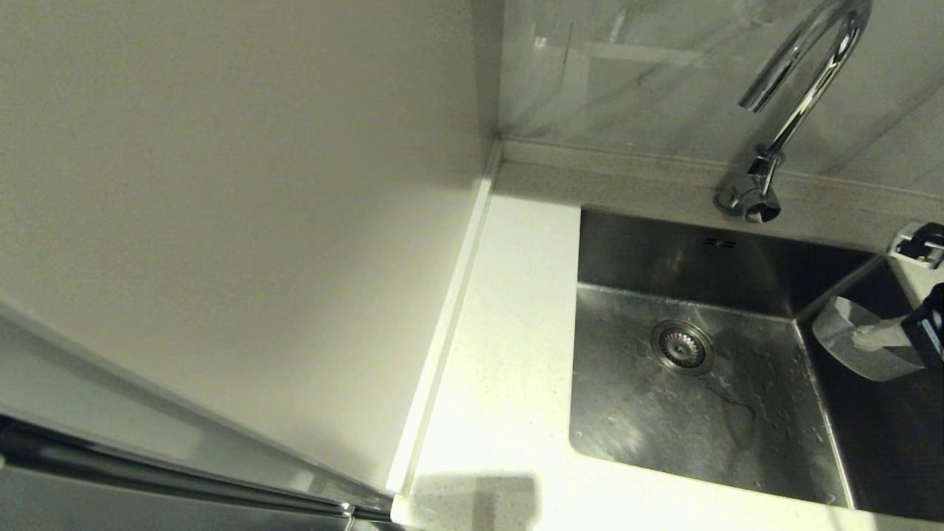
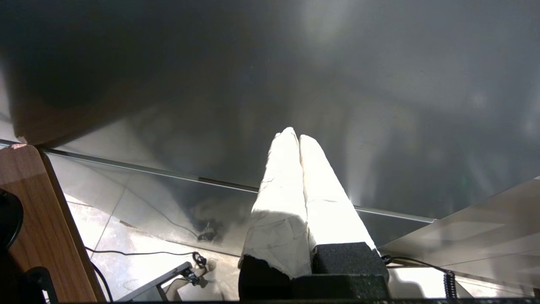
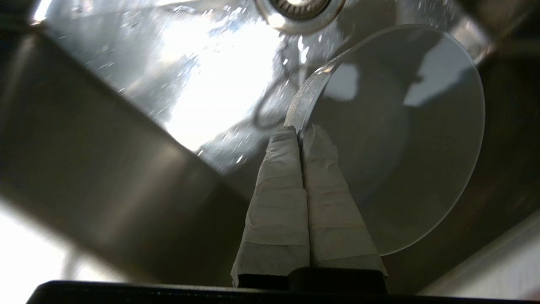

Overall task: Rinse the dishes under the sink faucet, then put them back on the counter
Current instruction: Put a bowl into the sink

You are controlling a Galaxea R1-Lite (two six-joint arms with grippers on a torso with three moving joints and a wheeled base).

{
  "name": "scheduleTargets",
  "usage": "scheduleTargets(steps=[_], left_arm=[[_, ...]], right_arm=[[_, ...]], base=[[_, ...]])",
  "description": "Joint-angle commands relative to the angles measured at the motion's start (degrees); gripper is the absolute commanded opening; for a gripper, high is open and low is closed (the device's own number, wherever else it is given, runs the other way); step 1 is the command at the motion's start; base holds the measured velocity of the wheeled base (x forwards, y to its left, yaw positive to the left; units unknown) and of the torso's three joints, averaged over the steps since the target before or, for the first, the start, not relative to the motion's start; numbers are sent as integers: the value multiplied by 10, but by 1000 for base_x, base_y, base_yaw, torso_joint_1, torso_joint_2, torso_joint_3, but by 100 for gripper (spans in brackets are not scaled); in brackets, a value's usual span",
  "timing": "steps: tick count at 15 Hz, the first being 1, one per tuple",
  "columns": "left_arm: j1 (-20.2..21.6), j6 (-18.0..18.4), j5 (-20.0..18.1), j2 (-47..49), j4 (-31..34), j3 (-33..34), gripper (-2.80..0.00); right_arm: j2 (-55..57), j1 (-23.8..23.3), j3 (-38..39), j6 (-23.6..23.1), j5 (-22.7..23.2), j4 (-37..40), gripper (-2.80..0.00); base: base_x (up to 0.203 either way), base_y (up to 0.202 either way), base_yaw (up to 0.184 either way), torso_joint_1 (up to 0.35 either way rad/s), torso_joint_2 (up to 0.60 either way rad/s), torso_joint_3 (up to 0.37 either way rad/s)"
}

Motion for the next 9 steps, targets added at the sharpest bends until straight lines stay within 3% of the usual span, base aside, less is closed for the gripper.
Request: scheduleTargets(steps=[1,5,9], left_arm=[[0,0,0,0,0,2,-280],[0,0,0,0,0,2,-280],[0,0,0,0,0,2,-280]], right_arm=[[45,15,49,-3,1,-121,-280],[152,25,89,0,0,-342,-280],[222,28,70,0,-13,-381,-280]], base=[[0,0,0,0,0,0],[0,0,0,0,0,0],[0,0,0,0,0,0]])
